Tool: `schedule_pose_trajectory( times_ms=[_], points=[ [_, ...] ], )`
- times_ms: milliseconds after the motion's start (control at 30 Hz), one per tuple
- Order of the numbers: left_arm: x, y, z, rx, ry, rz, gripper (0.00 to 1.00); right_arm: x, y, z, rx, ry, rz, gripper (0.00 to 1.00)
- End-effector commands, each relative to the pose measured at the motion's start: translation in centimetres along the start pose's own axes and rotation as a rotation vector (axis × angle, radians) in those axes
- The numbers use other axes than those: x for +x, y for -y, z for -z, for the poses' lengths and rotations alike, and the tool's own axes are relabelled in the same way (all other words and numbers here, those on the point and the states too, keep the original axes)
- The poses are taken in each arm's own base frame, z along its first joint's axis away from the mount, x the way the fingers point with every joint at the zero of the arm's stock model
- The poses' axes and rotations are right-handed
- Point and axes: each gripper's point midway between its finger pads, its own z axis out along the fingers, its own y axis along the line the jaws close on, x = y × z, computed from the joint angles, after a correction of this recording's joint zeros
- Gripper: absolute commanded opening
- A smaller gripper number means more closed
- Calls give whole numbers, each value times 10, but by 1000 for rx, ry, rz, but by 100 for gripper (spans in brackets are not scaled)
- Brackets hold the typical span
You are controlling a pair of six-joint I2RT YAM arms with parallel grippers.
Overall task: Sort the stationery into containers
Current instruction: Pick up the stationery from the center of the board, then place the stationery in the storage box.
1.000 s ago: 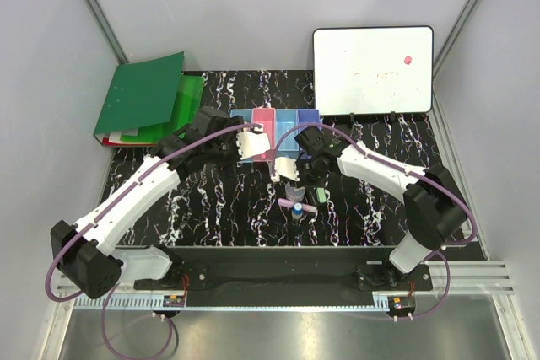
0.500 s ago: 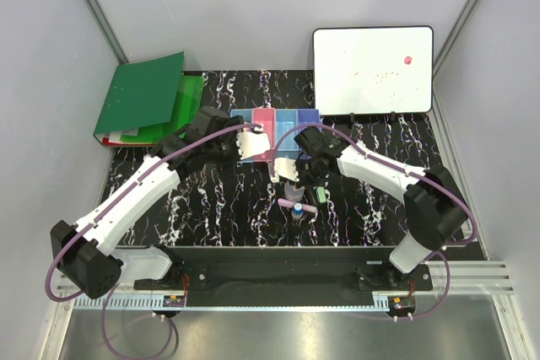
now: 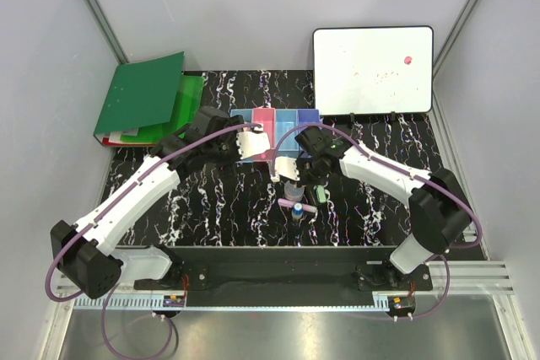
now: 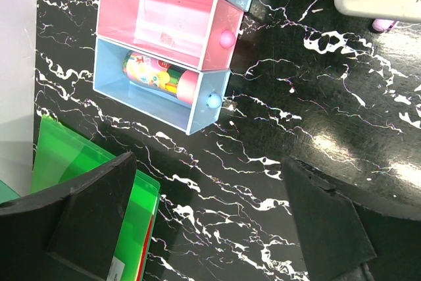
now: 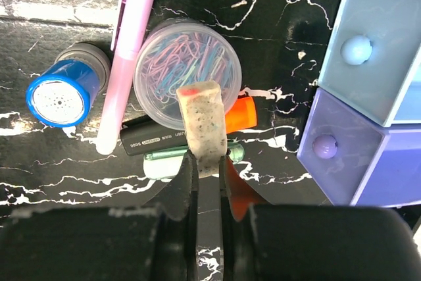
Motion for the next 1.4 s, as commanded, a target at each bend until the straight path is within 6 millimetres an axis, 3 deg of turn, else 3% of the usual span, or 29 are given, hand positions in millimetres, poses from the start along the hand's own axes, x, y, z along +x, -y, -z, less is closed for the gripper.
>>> schedule_pose_trajectory(
  times_ms=[0, 133, 500, 667, 800, 833, 967, 1000, 1133, 1367],
  points=[
    [-17, -18, 11, -75, 57, -1, 99, -11, 12, 16, 71, 23, 20, 4],
    [-15, -18, 10, -75, 53, -1, 99, -11, 21, 19, 100, 7, 31, 4],
    [-8, -11, 7, -63, 48, 24, 99, -21, 79, 41, 343, 11, -13, 4],
    [-7, -9, 8, -63, 46, 22, 99, -10, 123, 48, 490, -6, -109, 4],
    [-6, -8, 8, -63, 46, 23, 99, 9, 156, 45, 534, -38, -161, 4],
    [-6, -9, 9, -66, 45, 23, 99, 13, 170, 52, 561, -38, -169, 4],
    [-5, -11, 9, -71, 41, 14, 99, 22, 195, 44, 575, -66, -152, 4],
    [-5, -11, 9, -72, 40, 16, 99, 28, 198, 33, 559, -88, -155, 4],
    [-2, -13, 7, -70, 31, 17, 99, 29, 220, 26, 571, -78, -145, 4],
    [3, -16, 6, -71, 25, 31, 99, 38, 235, 11, 588, -98, -161, 4]
  ],
)
